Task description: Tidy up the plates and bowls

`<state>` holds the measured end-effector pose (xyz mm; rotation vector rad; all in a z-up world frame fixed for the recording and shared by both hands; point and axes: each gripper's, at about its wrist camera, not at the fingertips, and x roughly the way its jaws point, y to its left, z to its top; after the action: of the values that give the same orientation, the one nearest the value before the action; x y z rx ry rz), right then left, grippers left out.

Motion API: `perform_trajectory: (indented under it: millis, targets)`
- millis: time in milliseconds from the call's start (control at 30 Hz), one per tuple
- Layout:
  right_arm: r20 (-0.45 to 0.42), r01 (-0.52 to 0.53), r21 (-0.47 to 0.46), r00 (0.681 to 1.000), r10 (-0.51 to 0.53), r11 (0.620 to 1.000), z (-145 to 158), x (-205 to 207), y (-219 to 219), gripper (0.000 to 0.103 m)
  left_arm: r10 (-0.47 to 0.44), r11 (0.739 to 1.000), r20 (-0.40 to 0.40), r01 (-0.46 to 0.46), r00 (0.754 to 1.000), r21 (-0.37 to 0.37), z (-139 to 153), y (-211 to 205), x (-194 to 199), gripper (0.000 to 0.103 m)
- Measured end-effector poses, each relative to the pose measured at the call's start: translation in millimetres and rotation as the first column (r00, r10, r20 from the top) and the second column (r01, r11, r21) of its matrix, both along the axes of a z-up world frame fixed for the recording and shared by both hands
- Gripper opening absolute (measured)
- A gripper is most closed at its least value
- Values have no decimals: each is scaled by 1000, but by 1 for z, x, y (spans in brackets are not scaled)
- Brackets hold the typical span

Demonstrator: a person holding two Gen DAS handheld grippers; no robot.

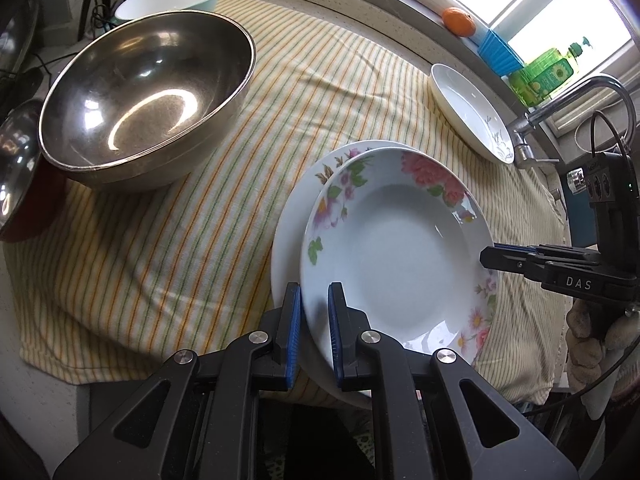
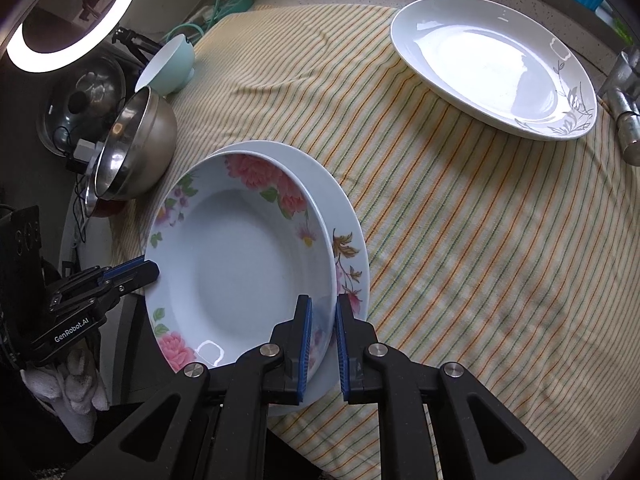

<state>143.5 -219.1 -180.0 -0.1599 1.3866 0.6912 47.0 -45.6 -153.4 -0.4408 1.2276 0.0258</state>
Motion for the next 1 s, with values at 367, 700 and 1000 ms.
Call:
perform_trajectory:
  millis: [367, 700, 1000]
  targets:
    - [126, 54, -18, 991, -52, 998, 24, -9, -10, 13, -18, 1000, 56, 17, 998, 9, 21, 3, -5, 11]
    - [268, 215, 101, 934, -235, 971, 60, -33, -45, 21, -71, 997, 127, 69, 989, 20, 51, 14, 1, 11]
    - [240, 432, 206, 848, -473, 878, 78, -51, -98, 42, -159, 987, 186, 155, 970, 39, 79, 19, 18, 13]
